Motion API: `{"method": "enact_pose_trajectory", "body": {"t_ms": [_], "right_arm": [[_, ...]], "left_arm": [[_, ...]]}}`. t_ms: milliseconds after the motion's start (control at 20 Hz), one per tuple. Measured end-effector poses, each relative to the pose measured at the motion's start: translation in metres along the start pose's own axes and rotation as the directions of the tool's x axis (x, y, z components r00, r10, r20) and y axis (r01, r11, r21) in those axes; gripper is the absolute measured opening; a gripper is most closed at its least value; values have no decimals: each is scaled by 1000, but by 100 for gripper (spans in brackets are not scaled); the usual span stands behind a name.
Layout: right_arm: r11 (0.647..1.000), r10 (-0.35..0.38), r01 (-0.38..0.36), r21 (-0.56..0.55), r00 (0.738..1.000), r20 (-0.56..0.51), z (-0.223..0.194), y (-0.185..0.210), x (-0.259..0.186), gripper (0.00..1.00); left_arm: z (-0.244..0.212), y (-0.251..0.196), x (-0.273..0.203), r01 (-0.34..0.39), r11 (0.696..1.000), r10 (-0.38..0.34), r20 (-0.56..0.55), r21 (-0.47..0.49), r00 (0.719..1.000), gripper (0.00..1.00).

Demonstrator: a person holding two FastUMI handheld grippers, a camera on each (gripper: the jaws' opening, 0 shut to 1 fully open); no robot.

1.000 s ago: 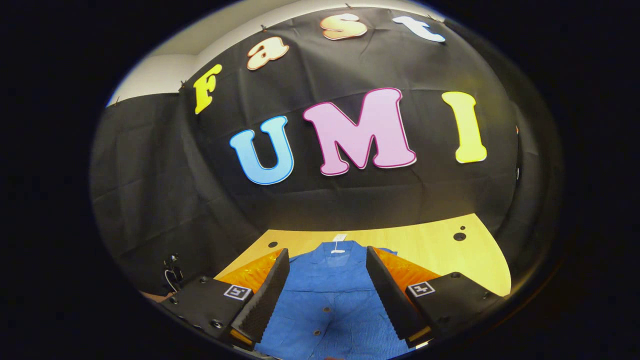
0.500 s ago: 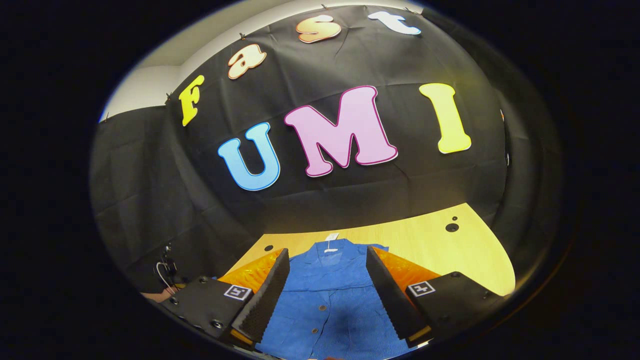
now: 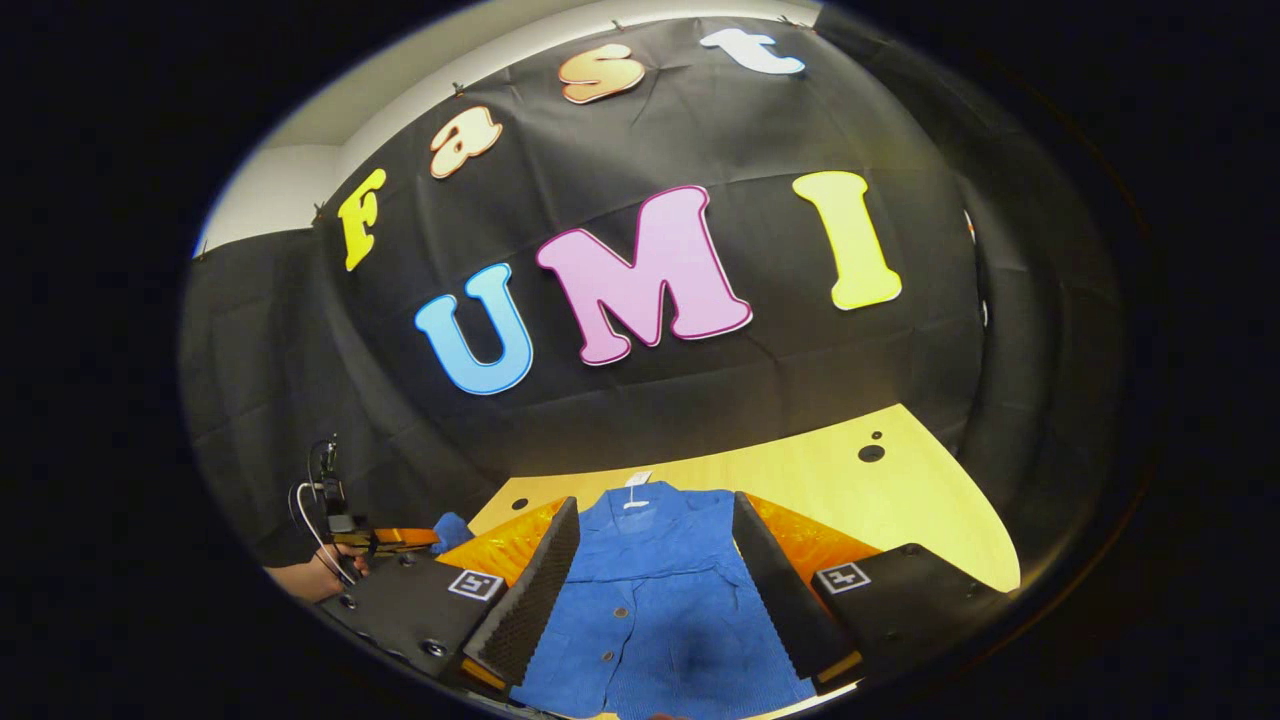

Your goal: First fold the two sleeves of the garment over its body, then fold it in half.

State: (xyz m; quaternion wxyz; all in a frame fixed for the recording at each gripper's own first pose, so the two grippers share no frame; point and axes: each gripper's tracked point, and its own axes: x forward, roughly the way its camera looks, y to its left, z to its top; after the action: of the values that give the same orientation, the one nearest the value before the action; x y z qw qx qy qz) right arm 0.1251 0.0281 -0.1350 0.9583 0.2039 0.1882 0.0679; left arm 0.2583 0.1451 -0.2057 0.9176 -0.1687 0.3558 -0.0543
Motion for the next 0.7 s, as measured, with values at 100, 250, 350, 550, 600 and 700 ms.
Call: {"method": "enact_pose_trajectory", "body": {"t_ms": [100,250,350,550,600,700], "right_arm": [[1000,-20,20,4,1000,6,3,-11,-8,97],[999,-52,52,10,999,8,3,-30,-21,97],[997,-78,78,26,997,7,3,-43,-30,97],[989,-133,133,65,991,3,2,-70,-43,97],[987,-144,144,74,990,-3,1,-77,-45,97],[984,-162,163,70,987,-22,-2,-90,-44,97]], "left_arm": [[4,-35,19,46,998,-45,-20,34,999,0],[-3,-90,59,110,989,-105,-58,94,993,0],[-14,-126,85,150,981,-138,-101,125,985,0],[-40,-187,135,218,968,-195,-176,126,965,0],[-47,-199,144,231,965,-204,-194,124,960,0],[-63,-211,168,219,964,-180,-238,150,954,0]]}}
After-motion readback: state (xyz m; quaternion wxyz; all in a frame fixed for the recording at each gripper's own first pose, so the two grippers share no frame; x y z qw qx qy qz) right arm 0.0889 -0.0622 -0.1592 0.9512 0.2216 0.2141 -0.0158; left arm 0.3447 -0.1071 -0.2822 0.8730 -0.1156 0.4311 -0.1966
